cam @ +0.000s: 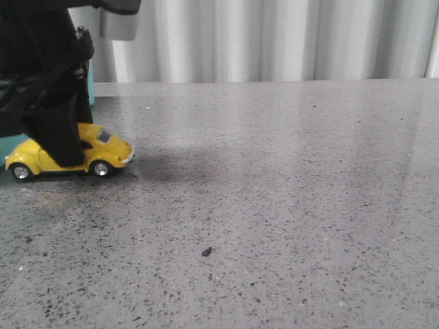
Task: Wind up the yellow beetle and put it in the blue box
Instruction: 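Close the left gripper around the car's body, then lift the car with the left gripper and move it over the box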
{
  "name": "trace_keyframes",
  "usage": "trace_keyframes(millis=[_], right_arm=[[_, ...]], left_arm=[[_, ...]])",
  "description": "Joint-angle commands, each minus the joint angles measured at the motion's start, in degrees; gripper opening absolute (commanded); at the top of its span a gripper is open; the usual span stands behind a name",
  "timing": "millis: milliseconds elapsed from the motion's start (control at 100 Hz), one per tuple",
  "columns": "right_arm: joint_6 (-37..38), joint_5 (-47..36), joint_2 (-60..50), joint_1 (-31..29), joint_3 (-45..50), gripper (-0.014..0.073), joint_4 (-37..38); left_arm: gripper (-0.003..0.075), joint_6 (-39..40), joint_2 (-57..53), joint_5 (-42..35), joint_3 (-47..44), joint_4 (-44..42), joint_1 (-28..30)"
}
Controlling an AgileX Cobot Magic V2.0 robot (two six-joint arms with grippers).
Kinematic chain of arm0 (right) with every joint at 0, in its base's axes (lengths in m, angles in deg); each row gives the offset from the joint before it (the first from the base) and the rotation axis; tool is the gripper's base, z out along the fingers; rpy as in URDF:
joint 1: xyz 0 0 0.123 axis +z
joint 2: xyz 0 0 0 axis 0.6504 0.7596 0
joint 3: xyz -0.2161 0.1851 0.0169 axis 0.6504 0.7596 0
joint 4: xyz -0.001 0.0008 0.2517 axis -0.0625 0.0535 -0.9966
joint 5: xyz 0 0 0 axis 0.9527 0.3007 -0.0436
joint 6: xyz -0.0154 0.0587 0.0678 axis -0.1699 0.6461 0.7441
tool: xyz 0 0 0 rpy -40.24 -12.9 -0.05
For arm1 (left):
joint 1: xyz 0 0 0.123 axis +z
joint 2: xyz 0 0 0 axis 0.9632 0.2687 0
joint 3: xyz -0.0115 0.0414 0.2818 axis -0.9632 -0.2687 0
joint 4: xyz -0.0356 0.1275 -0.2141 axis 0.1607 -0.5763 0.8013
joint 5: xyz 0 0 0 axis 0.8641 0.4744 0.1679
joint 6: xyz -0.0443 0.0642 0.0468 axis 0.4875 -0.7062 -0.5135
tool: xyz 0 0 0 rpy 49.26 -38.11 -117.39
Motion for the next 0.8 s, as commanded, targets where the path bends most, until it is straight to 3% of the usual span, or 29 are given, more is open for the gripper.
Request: trace_keyframes(millis=[0,260,430,620,790], right_arm=[[-0.21,-2.95,-1.07,-0.02,-1.41,-0.0061,0.48],[-0.21,-2.95,-1.07,-0.02,-1.41,-0.0061,0.5],[-0.21,-2.95,-1.07,-0.02,-1.41,-0.0061,0.5],[-0.21,-2.95,-1.07,-0.02,-1.41,-0.0061,0.5],[-0.21,-3.05,-1.07,-0.02,-1.41,-0.0061,0.5]], left_arm=[[0.0017,0.03,-1.94,-0.42,4.51,0.24,-0.52],[0.0017,0.52,-2.15,4.75,15.93,1.66,-0.52],[0.0017,5.71,-2.61,9.58,24.12,0.71,0.21],[0.0017,6.47,-4.85,13.47,28.17,0.71,4.35],[0.0017,8.01,-7.44,15.16,28.15,0.82,11.88]])
